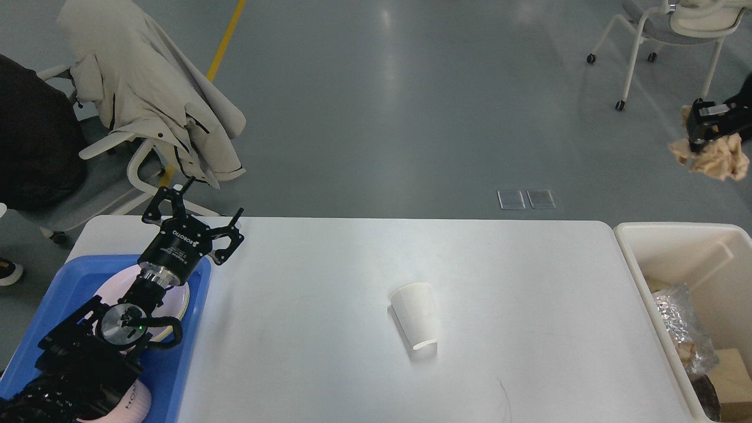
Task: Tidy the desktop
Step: 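Grasp the crumpled paper, lift it and drop it into the bin, then reach the right gripper down to the white paper cup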
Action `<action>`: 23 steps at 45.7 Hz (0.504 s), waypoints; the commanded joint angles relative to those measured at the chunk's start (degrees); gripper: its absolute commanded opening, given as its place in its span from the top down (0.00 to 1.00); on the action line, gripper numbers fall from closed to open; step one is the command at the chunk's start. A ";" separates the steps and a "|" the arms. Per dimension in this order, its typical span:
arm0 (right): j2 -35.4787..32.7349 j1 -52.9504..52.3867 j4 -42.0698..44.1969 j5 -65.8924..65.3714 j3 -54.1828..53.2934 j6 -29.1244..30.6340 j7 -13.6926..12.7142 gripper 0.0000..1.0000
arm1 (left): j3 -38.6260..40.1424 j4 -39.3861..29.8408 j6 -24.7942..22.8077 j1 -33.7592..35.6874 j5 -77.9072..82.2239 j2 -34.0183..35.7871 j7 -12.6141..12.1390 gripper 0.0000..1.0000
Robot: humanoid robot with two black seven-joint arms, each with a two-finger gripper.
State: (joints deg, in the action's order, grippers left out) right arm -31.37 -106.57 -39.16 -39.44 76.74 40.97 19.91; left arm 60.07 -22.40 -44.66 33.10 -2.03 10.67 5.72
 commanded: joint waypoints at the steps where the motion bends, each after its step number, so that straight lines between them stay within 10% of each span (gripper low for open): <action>1: -2.99 17.07 11.28 0.85 0.17 -9.84 3.12 1.00 | -0.04 -0.02 0.01 0.03 0.01 -0.03 0.00 0.00; 19: -0.89 64.29 34.94 20.27 -1.77 -32.26 1.45 0.98 | -0.04 -0.02 0.01 0.03 0.01 -0.03 0.00 0.00; 21: -0.72 64.82 35.02 20.89 -1.77 -32.26 1.45 0.79 | -0.04 -0.02 0.01 0.03 0.01 -0.03 0.00 0.00; 23: -0.71 65.00 34.85 21.24 -2.11 -32.26 1.45 0.29 | -0.04 -0.02 0.01 0.03 0.01 -0.03 0.00 0.00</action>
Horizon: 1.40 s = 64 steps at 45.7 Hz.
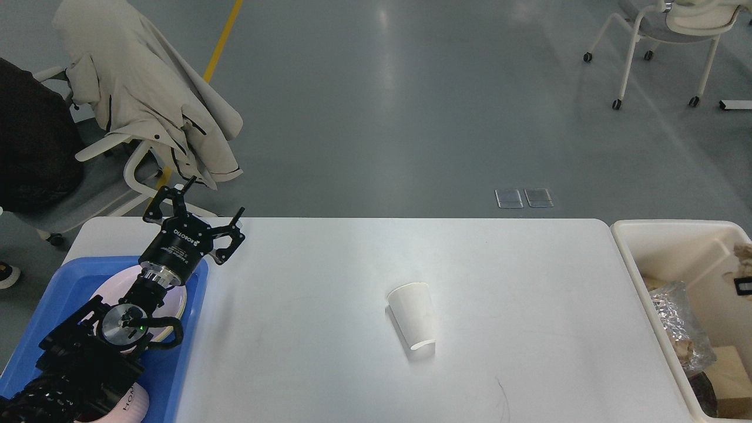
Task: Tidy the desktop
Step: 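Reach the right gripper down to the white paper cup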
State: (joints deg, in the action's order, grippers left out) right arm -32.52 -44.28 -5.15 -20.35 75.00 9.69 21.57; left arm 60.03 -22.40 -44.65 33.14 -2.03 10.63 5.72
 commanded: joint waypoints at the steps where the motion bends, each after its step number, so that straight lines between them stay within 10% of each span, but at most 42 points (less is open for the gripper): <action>1: 0.53 2.71 0.76 2.24 -0.72 -1.08 -0.30 0.00 | 0.00 -0.01 0.09 -0.01 0.01 0.01 0.00 0.00; 34: 0.62 -6.67 -2.40 1.55 -0.64 0.76 0.40 0.00 | 0.00 -0.01 0.09 -0.01 0.01 0.01 0.08 0.00; 41: 3.16 -30.29 -16.70 -0.57 4.54 14.19 1.19 0.00 | 0.00 -0.01 0.09 -0.01 0.01 -0.08 0.00 0.00; 53: 15.99 -90.69 -72.08 -9.18 1.22 31.96 1.20 0.00 | 0.00 -0.01 0.01 -0.01 0.01 0.01 0.00 0.00; 64: 13.98 -94.15 -74.83 -8.39 -20.06 45.31 0.85 0.00 | 0.00 -0.01 0.09 -0.01 0.01 -0.08 0.08 0.00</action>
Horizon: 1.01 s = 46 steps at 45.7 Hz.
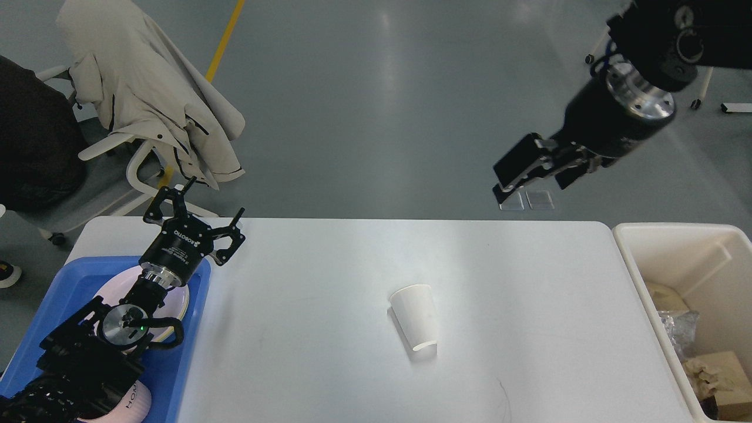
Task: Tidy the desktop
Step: 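Reach the right gripper down to the white paper cup, then grasp the white paper cup with the right gripper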
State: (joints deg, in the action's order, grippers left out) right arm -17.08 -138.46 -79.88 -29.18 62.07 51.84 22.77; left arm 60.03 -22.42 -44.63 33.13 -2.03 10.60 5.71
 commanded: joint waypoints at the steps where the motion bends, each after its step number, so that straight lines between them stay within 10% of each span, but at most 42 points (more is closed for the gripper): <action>1: -1.38 0.56 -0.10 0.70 -7.22 3.16 -0.53 0.00 | 0.00 0.01 0.07 0.01 0.01 -0.05 0.09 0.00; 13: 5.38 21.46 1.31 5.70 -6.35 -14.63 -2.72 0.00 | 0.00 0.01 0.07 0.01 0.01 -0.05 0.09 0.00; 21: 17.51 37.64 5.43 17.31 -2.66 -34.42 -18.80 0.00 | 0.00 0.01 0.07 0.01 0.01 -0.05 0.00 0.00; 46: 26.57 55.14 19.32 20.92 -3.27 -48.49 -22.07 0.00 | 0.00 0.01 0.07 0.01 -0.08 -0.05 0.09 0.00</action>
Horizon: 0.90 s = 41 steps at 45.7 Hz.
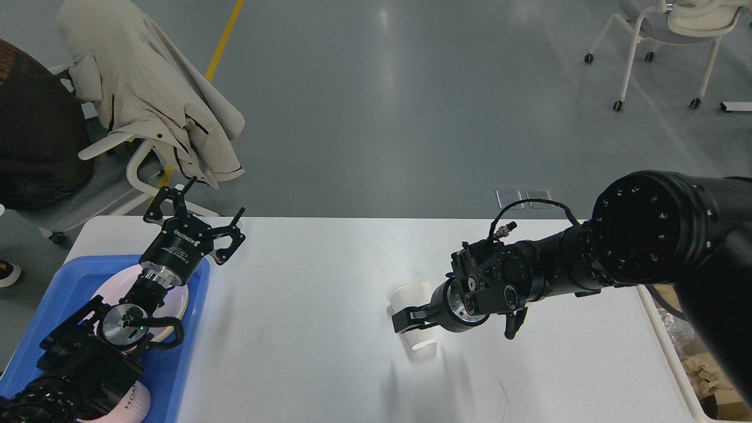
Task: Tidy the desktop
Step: 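Grasp the white paper cup with the right gripper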
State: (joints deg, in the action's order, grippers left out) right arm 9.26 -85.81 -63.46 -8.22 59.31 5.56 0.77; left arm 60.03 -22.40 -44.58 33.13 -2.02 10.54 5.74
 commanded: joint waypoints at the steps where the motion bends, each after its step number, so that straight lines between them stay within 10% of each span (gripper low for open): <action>1: 0.23 3.10 3.60 -0.04 -0.60 -2.92 -0.15 0.00 | 0.00 0.08 -0.07 0.00 0.00 0.00 -0.03 0.00; 21: 0.85 10.31 7.74 -0.13 -0.95 -6.96 -0.07 0.01 | 0.00 -0.01 0.02 0.00 0.00 0.00 -0.03 0.00; 28: 1.02 11.98 8.62 -0.13 -0.87 -10.57 0.02 0.58 | 0.00 -0.01 0.02 0.00 -0.09 0.00 0.06 0.00; 32: 1.02 12.16 9.50 -0.13 -0.86 -11.54 -0.06 0.67 | 0.00 -0.01 0.02 0.00 0.00 0.00 -0.03 0.00; 36: 0.94 12.25 9.85 -0.13 -0.95 -11.63 0.02 0.98 | 0.00 0.08 0.02 0.00 0.00 0.00 0.06 0.00; 41: 0.94 12.08 9.59 -0.04 -1.04 -11.36 0.20 1.00 | 0.00 -0.01 0.02 0.00 0.00 0.00 0.06 0.00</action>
State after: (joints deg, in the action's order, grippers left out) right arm 10.23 -73.59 -53.72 -8.33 58.38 -6.01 0.82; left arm 60.03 -22.40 -44.56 33.13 -2.06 10.55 5.78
